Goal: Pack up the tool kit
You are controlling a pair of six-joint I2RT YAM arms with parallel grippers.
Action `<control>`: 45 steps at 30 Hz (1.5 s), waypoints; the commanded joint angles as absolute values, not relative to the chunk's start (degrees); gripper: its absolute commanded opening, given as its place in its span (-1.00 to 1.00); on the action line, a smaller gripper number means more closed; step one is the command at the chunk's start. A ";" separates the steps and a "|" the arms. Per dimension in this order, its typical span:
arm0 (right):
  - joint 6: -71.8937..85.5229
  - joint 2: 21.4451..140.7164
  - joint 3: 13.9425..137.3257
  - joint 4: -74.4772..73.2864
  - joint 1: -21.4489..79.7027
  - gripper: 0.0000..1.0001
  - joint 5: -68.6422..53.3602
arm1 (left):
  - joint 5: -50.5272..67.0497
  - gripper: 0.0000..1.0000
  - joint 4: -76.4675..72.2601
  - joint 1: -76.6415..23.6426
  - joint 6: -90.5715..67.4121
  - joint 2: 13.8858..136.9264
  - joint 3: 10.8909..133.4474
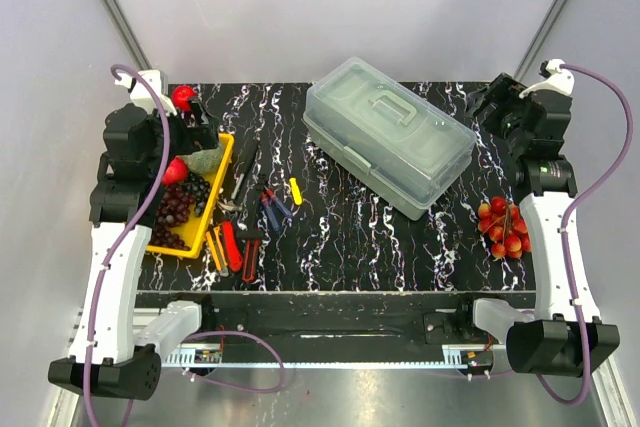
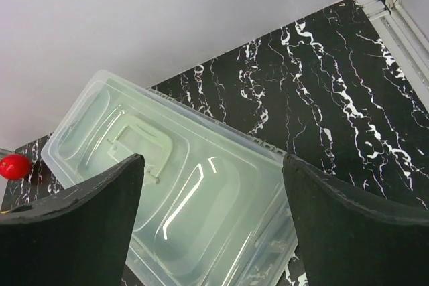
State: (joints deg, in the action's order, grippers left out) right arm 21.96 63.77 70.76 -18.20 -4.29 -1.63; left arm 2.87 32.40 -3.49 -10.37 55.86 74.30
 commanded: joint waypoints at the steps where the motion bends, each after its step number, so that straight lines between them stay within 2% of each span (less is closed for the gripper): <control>1: 22.68 63.02 70.23 -16.96 -4.48 0.79 -2.46 | 2.63 0.98 28.39 -3.52 -10.72 54.14 72.78; 4: 22.59 62.93 70.05 -17.14 -4.48 0.79 -2.46 | 3.61 0.98 26.20 -3.60 -12.91 53.18 71.02; 9: 22.59 63.37 70.49 -17.75 -4.48 0.79 -2.46 | -7.54 0.98 23.03 -3.60 -21.09 51.50 66.54; 12: 22.24 63.81 70.84 -17.84 -4.48 0.79 -2.55 | -8.00 0.98 22.15 -3.60 -19.34 51.50 64.78; 16: 21.27 66.00 72.85 -18.81 -4.48 0.79 -2.46 | 7.25 0.98 22.24 -3.60 -13.98 53.43 63.11; 19: 19.87 69.24 76.01 -20.38 -4.48 0.80 -1.59 | 17.73 0.98 20.05 -3.78 -16.07 55.36 61.18; 28: 19.25 86.73 93.76 -30.14 -4.48 0.78 -0.70 | 27.05 0.98 13.98 -5.10 -28.99 63.35 58.62; 35: 17.06 98.08 103.62 -38.93 -4.48 0.76 -13.60 | 26.90 0.98 3.98 -11.33 -38.05 71.88 59.76; 39: 16.96 98.61 101.26 -39.29 -4.57 0.82 -27.31 | 28.12 0.98 -1.91 -13.71 -42.79 79.52 64.41; 45: 16.79 96.68 95.90 -39.02 -4.57 0.82 -30.32 | 29.97 0.98 -9.40 -15.64 -47.10 92.00 73.99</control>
State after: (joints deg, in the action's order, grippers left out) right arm 18.09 99.88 98.67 -38.61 -4.47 -23.97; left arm 27.38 0.73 -14.68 -42.70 87.13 67.26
